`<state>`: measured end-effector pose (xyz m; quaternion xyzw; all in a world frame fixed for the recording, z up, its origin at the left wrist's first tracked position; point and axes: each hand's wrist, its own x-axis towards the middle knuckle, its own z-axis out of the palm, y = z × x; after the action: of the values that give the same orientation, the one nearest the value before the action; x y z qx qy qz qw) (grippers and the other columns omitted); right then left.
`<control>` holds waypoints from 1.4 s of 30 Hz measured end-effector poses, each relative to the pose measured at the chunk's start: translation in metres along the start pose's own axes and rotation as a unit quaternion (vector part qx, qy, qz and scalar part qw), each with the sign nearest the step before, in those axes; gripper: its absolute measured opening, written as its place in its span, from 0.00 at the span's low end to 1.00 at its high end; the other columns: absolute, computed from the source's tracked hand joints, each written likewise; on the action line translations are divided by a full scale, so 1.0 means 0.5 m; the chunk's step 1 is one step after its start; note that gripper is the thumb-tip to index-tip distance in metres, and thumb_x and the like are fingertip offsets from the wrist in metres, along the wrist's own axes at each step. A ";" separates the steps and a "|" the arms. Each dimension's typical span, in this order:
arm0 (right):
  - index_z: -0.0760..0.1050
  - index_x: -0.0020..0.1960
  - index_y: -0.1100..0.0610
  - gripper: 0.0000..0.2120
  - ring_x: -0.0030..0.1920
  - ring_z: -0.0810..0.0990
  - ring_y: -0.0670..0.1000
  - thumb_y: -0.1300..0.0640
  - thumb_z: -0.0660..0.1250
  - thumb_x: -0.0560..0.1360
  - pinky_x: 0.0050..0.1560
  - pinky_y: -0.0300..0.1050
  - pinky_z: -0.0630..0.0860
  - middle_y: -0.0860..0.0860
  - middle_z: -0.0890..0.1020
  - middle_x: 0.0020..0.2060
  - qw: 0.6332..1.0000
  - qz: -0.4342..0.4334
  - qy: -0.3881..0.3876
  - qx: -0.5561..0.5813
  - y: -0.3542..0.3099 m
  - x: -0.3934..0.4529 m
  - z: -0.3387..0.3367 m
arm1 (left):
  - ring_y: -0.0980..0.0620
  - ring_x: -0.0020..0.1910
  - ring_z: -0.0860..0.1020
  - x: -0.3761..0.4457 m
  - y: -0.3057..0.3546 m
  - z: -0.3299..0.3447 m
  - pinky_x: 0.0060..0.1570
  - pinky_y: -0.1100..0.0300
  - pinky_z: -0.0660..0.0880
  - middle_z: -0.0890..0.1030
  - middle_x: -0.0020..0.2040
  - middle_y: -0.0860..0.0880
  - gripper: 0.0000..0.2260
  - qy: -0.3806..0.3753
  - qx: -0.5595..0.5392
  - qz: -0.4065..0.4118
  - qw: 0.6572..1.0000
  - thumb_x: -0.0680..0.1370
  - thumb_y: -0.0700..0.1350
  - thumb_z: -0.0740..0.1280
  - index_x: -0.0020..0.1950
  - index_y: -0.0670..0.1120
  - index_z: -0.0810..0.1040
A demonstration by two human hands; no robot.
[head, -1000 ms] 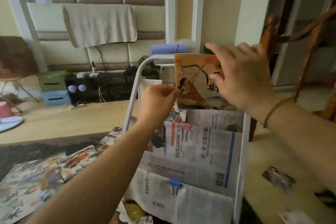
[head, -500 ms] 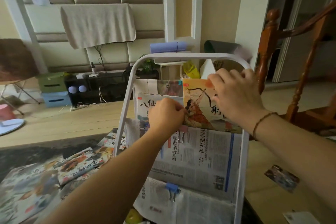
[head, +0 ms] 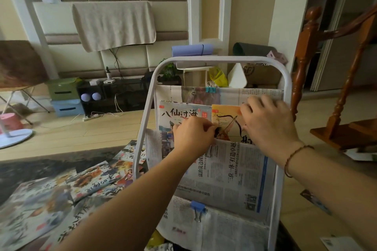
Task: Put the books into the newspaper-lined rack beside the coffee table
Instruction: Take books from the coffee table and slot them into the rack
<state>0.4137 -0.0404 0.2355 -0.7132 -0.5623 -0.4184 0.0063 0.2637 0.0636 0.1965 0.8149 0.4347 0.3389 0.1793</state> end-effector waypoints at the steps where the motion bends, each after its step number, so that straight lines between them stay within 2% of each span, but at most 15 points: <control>1: 0.75 0.54 0.58 0.12 0.50 0.74 0.58 0.54 0.70 0.74 0.42 0.52 0.73 0.56 0.76 0.49 1.000 -0.002 0.006 0.002 0.001 0.000 0.001 | 0.55 0.44 0.83 -0.002 0.000 0.000 0.57 0.42 0.74 0.85 0.40 0.58 0.10 0.002 0.003 0.002 1.000 0.78 0.54 0.64 0.52 0.56 0.84; 5: 0.77 0.54 0.63 0.11 0.50 0.75 0.59 0.62 0.61 0.76 0.42 0.54 0.75 0.58 0.77 0.48 0.999 -0.025 0.038 0.021 0.004 -0.001 0.009 | 0.53 0.43 0.81 -0.011 -0.004 0.002 0.57 0.43 0.73 0.84 0.41 0.57 0.11 0.007 0.012 0.008 1.000 0.79 0.53 0.62 0.53 0.56 0.84; 7: 0.77 0.56 0.63 0.12 0.50 0.75 0.60 0.62 0.59 0.76 0.43 0.55 0.74 0.58 0.78 0.48 0.998 -0.037 0.044 0.020 0.007 -0.003 0.009 | 0.52 0.44 0.80 -0.016 -0.001 0.001 0.62 0.46 0.68 0.84 0.41 0.56 0.12 0.011 0.027 0.007 1.000 0.81 0.52 0.61 0.53 0.56 0.84; 10: 0.77 0.56 0.61 0.12 0.50 0.75 0.60 0.60 0.59 0.77 0.47 0.55 0.72 0.57 0.78 0.48 0.998 -0.030 0.042 0.022 0.013 -0.010 0.005 | 0.50 0.47 0.78 -0.019 0.004 -0.005 0.62 0.48 0.62 0.83 0.41 0.54 0.14 0.009 0.065 0.014 0.998 0.82 0.53 0.58 0.52 0.54 0.83; 15: 0.76 0.60 0.58 0.15 0.57 0.71 0.60 0.55 0.65 0.75 0.55 0.59 0.69 0.57 0.76 0.56 0.996 -0.028 0.044 0.067 0.006 -0.029 -0.008 | 0.48 0.46 0.78 -0.032 -0.014 -0.023 0.60 0.47 0.70 0.82 0.39 0.52 0.15 -0.019 0.039 0.037 0.998 0.82 0.52 0.58 0.45 0.51 0.82; 17: 0.77 0.58 0.59 0.15 0.58 0.71 0.62 0.53 0.67 0.74 0.55 0.59 0.68 0.58 0.76 0.58 0.992 -0.040 0.074 0.093 -0.010 -0.037 -0.019 | 0.49 0.50 0.77 -0.046 -0.030 -0.045 0.59 0.49 0.73 0.83 0.45 0.52 0.12 0.014 0.021 0.078 0.997 0.81 0.50 0.61 0.47 0.51 0.83; 20: 0.79 0.55 0.61 0.13 0.57 0.73 0.63 0.54 0.69 0.74 0.55 0.59 0.68 0.60 0.79 0.55 0.970 -0.079 0.151 0.175 -0.062 -0.062 -0.042 | 0.55 0.59 0.73 -0.094 -0.079 -0.091 0.62 0.57 0.69 0.81 0.55 0.54 0.10 0.064 0.034 0.136 0.988 0.80 0.50 0.63 0.55 0.50 0.81; 24: 0.80 0.54 0.60 0.14 0.55 0.75 0.61 0.53 0.67 0.74 0.54 0.58 0.72 0.58 0.80 0.53 0.925 -0.136 0.166 0.315 -0.183 -0.130 -0.070 | 0.53 0.60 0.73 -0.218 -0.191 -0.144 0.63 0.58 0.69 0.80 0.57 0.51 0.10 0.144 0.060 0.174 0.972 0.79 0.48 0.64 0.55 0.47 0.81; 27: 0.81 0.53 0.58 0.14 0.51 0.80 0.57 0.52 0.67 0.72 0.50 0.54 0.78 0.55 0.81 0.51 0.882 -0.150 0.084 0.439 -0.317 -0.211 -0.055 | 0.53 0.60 0.73 -0.343 -0.309 -0.160 0.62 0.59 0.69 0.80 0.56 0.52 0.09 0.129 0.092 0.117 0.980 0.78 0.47 0.65 0.54 0.47 0.82; 30: 0.79 0.60 0.54 0.18 0.57 0.79 0.53 0.47 0.66 0.74 0.55 0.48 0.76 0.50 0.80 0.56 0.855 -0.124 -0.111 0.491 -0.452 -0.275 -0.031 | 0.53 0.67 0.68 -0.471 -0.409 -0.175 0.68 0.54 0.66 0.75 0.64 0.55 0.12 0.012 0.160 -0.042 0.986 0.79 0.52 0.66 0.61 0.53 0.79; 32: 0.72 0.68 0.51 0.24 0.64 0.73 0.50 0.42 0.65 0.76 0.63 0.45 0.71 0.47 0.75 0.64 0.825 -0.105 -0.251 0.495 -0.520 -0.294 -0.011 | 0.52 0.74 0.60 -0.538 -0.460 -0.180 0.74 0.53 0.59 0.66 0.73 0.56 0.20 -0.080 0.219 -0.133 0.963 0.78 0.58 0.64 0.69 0.56 0.72; 33: 0.69 0.70 0.49 0.27 0.66 0.71 0.49 0.39 0.64 0.75 0.65 0.44 0.69 0.46 0.72 0.66 0.818 -0.099 -0.292 0.485 -0.546 -0.298 0.002 | 0.51 0.75 0.56 -0.562 -0.478 -0.181 0.75 0.51 0.55 0.62 0.75 0.56 0.24 -0.114 0.239 -0.161 0.951 0.77 0.60 0.65 0.72 0.57 0.68; 36: 0.68 0.69 0.46 0.33 0.64 0.71 0.50 0.32 0.64 0.70 0.62 0.46 0.71 0.47 0.74 0.64 0.792 -0.070 -0.351 0.495 -0.603 -0.304 0.032 | 0.48 0.78 0.50 -0.598 -0.507 -0.181 0.77 0.47 0.49 0.55 0.79 0.53 0.32 -0.152 0.236 -0.223 0.933 0.75 0.66 0.64 0.75 0.56 0.61; 38: 0.68 0.68 0.47 0.37 0.65 0.69 0.52 0.27 0.61 0.66 0.62 0.48 0.72 0.48 0.72 0.63 0.795 -0.072 -0.385 0.462 -0.627 -0.309 0.043 | 0.47 0.79 0.48 -0.603 -0.517 -0.179 0.76 0.45 0.47 0.53 0.80 0.52 0.36 -0.157 0.218 -0.256 0.929 0.74 0.68 0.63 0.77 0.54 0.58; 42: 0.69 0.64 0.48 0.34 0.64 0.66 0.49 0.29 0.66 0.67 0.58 0.45 0.73 0.46 0.69 0.61 0.806 -0.057 -0.398 0.435 -0.649 -0.313 0.043 | 0.47 0.79 0.47 -0.595 -0.524 -0.172 0.76 0.41 0.46 0.52 0.80 0.53 0.40 -0.162 0.215 -0.272 0.924 0.72 0.68 0.65 0.78 0.55 0.53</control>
<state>0.1617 -0.0356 -0.0230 -0.7064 -0.6781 0.1911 0.0683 -0.0679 -0.0373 -0.0144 0.7281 0.6669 0.0391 0.1533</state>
